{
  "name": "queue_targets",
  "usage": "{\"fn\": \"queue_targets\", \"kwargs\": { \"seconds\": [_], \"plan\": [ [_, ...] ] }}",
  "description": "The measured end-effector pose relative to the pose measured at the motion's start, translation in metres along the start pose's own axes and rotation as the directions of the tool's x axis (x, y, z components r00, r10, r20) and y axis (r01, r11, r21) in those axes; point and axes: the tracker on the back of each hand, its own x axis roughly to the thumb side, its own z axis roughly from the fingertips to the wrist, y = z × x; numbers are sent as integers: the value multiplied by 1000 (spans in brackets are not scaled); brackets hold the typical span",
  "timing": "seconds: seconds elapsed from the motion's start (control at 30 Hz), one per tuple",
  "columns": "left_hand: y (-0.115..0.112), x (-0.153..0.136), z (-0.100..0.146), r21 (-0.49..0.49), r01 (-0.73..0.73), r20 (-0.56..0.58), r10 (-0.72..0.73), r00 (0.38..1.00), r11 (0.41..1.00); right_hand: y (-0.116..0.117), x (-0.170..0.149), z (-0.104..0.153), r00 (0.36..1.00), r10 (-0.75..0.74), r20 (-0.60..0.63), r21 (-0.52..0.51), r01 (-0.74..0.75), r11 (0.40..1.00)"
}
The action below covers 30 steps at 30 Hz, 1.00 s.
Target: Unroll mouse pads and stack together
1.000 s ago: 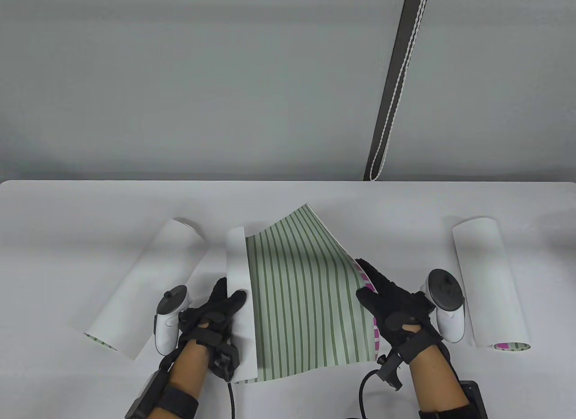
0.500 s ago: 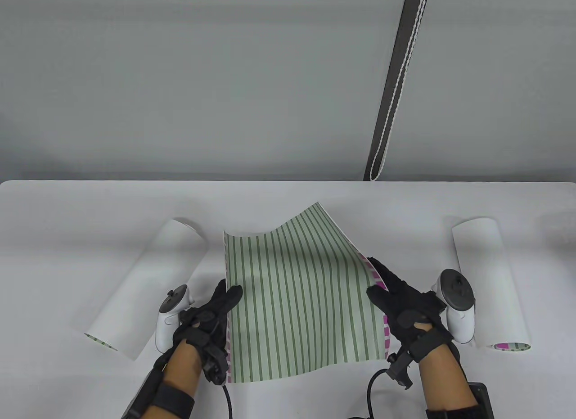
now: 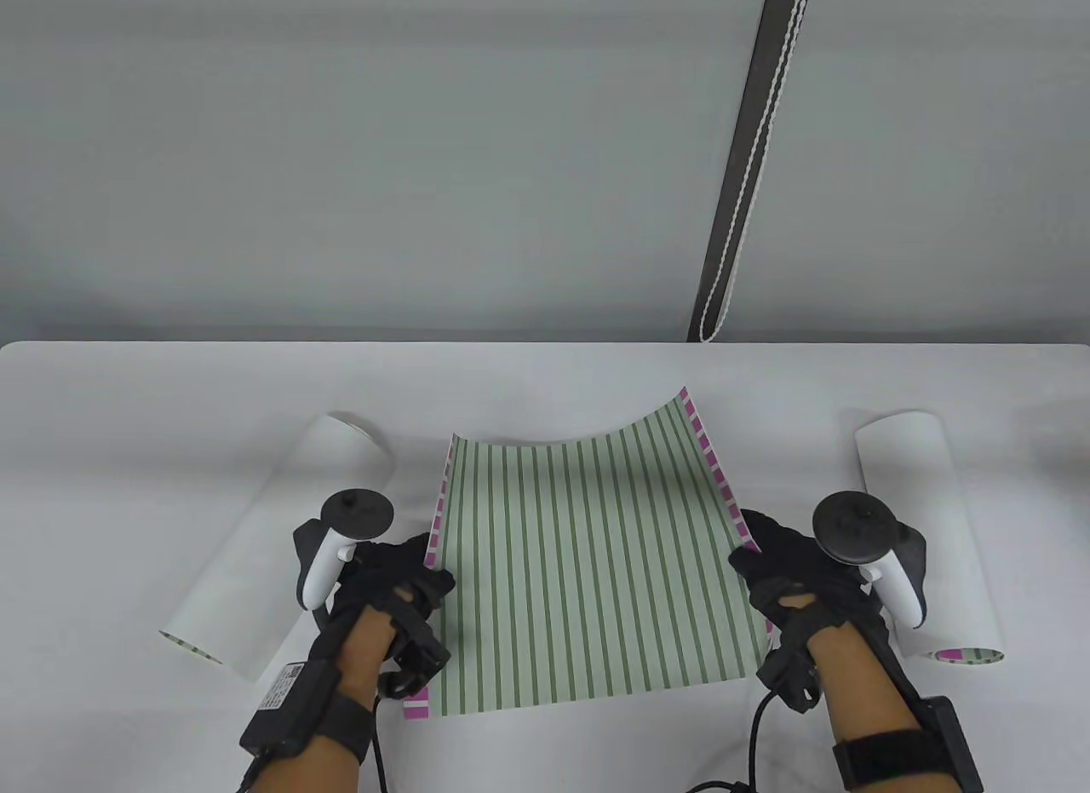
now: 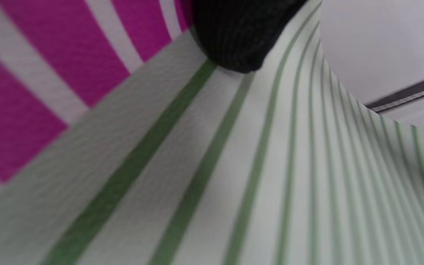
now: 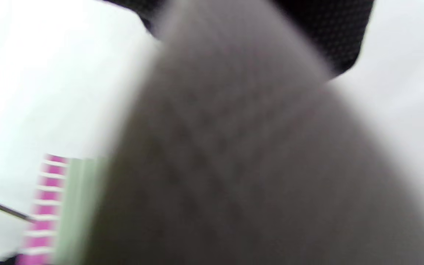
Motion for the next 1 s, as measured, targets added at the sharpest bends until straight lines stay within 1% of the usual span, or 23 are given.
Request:
{"fn": "queue_targets", "kwargs": {
  "seconds": [0.03, 0.1, 0.2, 0.27, 0.4, 0.43, 0.73, 0.83, 0.87, 0.9, 0.93, 0.97, 1.0],
  "plan": [
    [0, 1, -2, 19, 30, -10, -30, 1000, 999, 2, -3, -3, 1000, 9, -10, 0, -9, 1000],
    [-4, 1, -7, 57, 81, -50, -78, 996, 995, 14, -14, -12, 998, -24, -49, -4, 24, 1000],
    [-10, -1, -14, 61, 109, -78, -104, 992, 992, 26, -26, -20, 995, -8, -101, 4, 9, 1000],
    [-13, -1, -17, 77, 138, -101, -130, 986, 987, 33, -33, -23, 992, 0, -129, 21, 2, 1000],
    [-16, 1, -19, 113, 174, -136, -159, 978, 978, 42, -41, -25, 987, 18, -159, 13, -16, 1000],
    [-16, 1, -18, 117, 183, -146, -165, 975, 976, 43, -42, -26, 986, 23, -166, 25, -19, 999],
    [-17, 1, -16, 132, 209, -154, -189, 970, 969, 44, -41, -25, 984, 41, -173, 12, -39, 999],
    [-15, -2, -11, 151, 219, -165, -194, 967, 964, 40, -41, -22, 982, 33, -185, -16, -37, 999],
    [-11, -2, -5, 179, 230, -157, -203, 967, 957, 36, -39, -19, 983, 48, -175, -26, -53, 998],
    [-8, 0, 1, 211, 262, -137, -237, 962, 942, 32, -36, -15, 982, 84, -168, -20, -89, 996],
    [-4, 4, 9, 242, 311, -111, -293, 950, 919, 28, -30, -12, 981, 140, -136, -25, -145, 989],
    [-3, 10, 16, 272, 360, -59, -358, 932, 893, 26, -23, -8, 975, 195, -104, -41, -200, 979],
    [-4, 16, 22, 296, 400, 27, -427, 904, 867, 26, -16, -6, 967, 242, -75, -53, -246, 968]
  ]
}}
